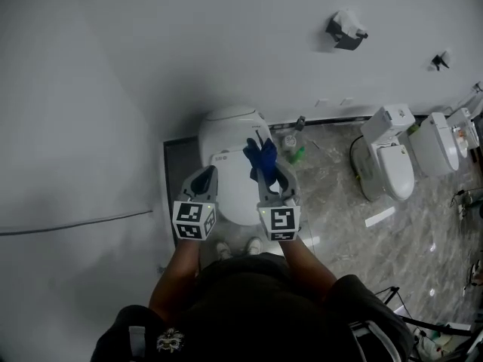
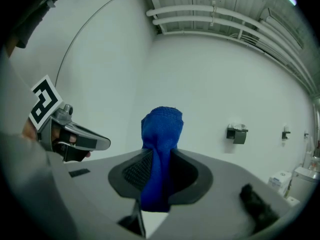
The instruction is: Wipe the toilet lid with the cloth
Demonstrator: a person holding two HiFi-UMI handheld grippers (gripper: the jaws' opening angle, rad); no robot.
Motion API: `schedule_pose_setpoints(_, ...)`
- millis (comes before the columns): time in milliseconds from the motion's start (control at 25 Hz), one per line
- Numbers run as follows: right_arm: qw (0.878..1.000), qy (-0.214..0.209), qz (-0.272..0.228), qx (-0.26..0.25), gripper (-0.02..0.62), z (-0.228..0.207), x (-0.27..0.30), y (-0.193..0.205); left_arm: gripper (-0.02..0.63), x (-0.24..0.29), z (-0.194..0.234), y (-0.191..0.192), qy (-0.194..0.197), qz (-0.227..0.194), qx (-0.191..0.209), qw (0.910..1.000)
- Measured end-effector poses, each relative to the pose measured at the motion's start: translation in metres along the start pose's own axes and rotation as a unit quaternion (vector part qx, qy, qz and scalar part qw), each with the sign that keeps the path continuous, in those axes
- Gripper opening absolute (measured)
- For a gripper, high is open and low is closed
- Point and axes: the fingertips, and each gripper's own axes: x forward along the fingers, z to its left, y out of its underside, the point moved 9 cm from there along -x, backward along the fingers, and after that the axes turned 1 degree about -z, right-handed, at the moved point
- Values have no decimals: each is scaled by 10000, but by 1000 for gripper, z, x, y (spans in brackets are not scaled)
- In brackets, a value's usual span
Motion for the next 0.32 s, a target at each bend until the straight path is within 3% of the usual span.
schedule_pose_setpoints(320, 9996, -101, -177, -203, 94, 7, -1, -12, 12, -17, -4, -13, 325, -198, 190, 9991)
